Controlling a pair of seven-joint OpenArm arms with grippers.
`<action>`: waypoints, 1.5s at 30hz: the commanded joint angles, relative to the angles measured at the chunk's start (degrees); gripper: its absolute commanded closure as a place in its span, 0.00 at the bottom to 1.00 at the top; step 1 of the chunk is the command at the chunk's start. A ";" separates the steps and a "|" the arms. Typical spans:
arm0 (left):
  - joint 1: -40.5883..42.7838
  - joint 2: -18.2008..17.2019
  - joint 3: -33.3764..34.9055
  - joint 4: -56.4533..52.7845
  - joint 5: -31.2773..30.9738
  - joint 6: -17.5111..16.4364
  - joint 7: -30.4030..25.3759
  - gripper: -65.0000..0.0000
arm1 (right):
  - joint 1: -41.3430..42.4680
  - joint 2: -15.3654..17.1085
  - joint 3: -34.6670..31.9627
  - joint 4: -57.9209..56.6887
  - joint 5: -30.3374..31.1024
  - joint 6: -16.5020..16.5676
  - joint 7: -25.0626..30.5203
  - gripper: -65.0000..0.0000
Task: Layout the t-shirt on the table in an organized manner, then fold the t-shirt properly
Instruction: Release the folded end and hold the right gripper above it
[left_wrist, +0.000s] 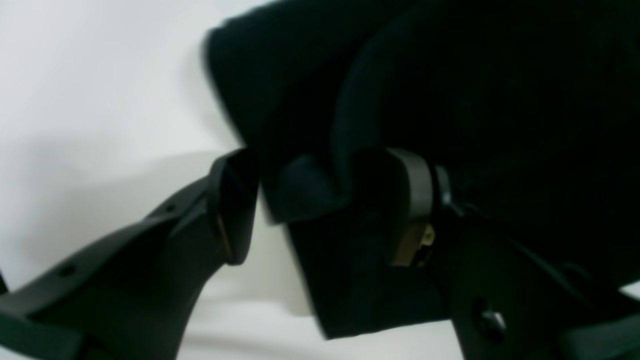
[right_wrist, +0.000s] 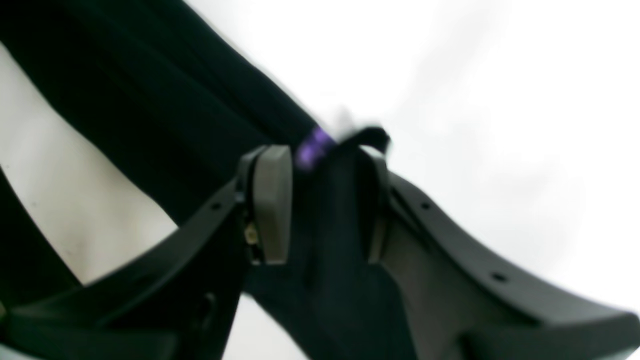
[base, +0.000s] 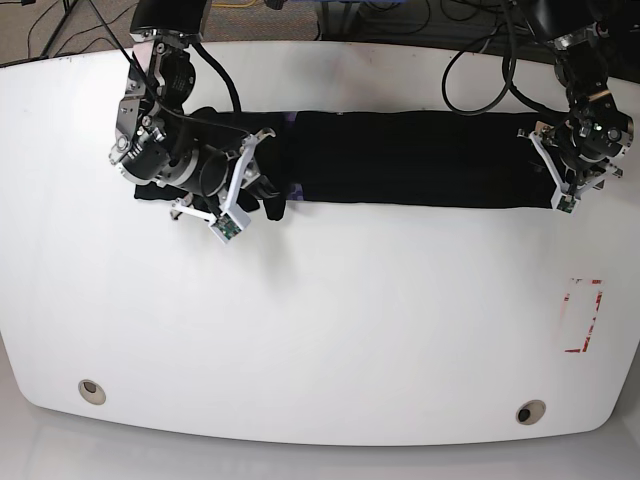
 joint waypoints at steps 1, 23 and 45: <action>-0.76 -0.84 -0.81 1.33 -2.08 -0.01 -0.38 0.45 | -0.23 0.85 0.85 0.90 0.15 0.12 0.68 0.70; -0.85 -1.19 -10.74 1.15 -20.28 -0.01 2.96 0.36 | -4.89 9.12 0.85 -20.82 0.15 0.12 19.41 0.70; -4.81 -1.46 -19.45 -10.72 -28.81 -0.01 11.13 0.20 | -5.24 9.47 0.85 -21.17 0.15 0.12 19.50 0.70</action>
